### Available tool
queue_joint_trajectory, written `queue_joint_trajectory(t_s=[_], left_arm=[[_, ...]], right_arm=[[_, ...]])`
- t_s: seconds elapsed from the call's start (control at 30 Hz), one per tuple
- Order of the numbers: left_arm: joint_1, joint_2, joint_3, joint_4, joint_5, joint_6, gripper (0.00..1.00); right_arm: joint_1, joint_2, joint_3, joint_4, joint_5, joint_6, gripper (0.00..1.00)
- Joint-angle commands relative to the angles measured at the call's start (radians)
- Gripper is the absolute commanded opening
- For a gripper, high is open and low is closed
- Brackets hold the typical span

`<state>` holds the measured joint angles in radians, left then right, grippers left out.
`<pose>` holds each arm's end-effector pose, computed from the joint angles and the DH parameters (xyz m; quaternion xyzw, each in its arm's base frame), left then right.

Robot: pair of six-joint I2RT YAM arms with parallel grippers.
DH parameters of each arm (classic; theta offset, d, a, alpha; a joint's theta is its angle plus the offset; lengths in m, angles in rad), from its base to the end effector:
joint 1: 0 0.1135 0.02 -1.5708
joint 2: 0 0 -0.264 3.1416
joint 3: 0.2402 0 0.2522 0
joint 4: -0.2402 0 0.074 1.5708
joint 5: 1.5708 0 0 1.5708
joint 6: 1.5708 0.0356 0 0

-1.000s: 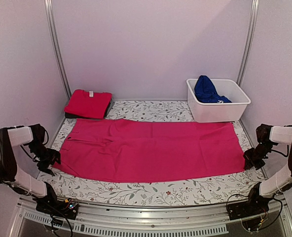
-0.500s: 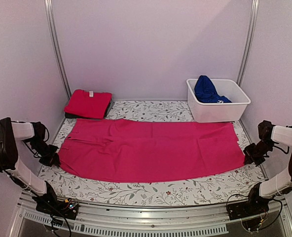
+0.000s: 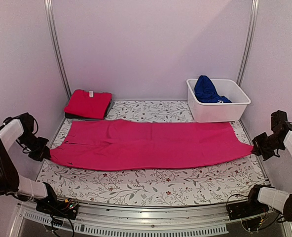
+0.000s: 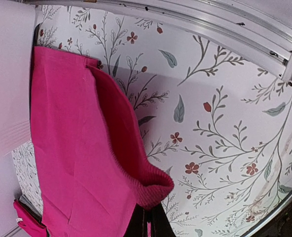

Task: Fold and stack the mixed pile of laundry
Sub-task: Fold the flattened trousers at the center of the board.

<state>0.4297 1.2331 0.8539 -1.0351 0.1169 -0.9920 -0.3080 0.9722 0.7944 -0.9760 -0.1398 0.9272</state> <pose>0.1830 0.0793 0.2196 -0.6459 0.7572 -0.0776 0.0588 0.1608 -0.0460 0.2474 0.5534 0.8040 0.1280 0.1759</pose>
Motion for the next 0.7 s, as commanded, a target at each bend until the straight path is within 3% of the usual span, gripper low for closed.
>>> queue_joint_trajectory(t_s=[0.0, 0.13, 0.27, 0.43, 0.53, 0.67], left_arm=[[0.032, -0.103, 0.045, -0.179, -0.076, -0.024, 0.0], [0.067, -0.226, 0.154, -0.283, -0.113, -0.041, 0.0], [0.071, -0.212, 0.238, -0.326, -0.109, -0.029, 0.0], [0.072, -0.134, 0.227, -0.17, -0.03, -0.035, 0.0], [0.069, -0.062, 0.221, -0.04, 0.045, -0.047, 0.0], [0.06, 0.036, 0.209, 0.098, 0.092, -0.054, 0.0]], right_arm=[[-0.006, -0.116, 0.047, -0.177, 0.067, 0.08, 0.0], [-0.006, -0.134, 0.186, -0.267, 0.106, 0.065, 0.0], [-0.007, -0.118, 0.221, -0.233, 0.088, 0.054, 0.0], [-0.007, -0.009, 0.208, -0.012, 0.054, 0.05, 0.0], [-0.006, 0.115, 0.195, 0.211, -0.012, 0.021, 0.0], [-0.002, 0.302, 0.245, 0.385, -0.115, -0.019, 0.0]])
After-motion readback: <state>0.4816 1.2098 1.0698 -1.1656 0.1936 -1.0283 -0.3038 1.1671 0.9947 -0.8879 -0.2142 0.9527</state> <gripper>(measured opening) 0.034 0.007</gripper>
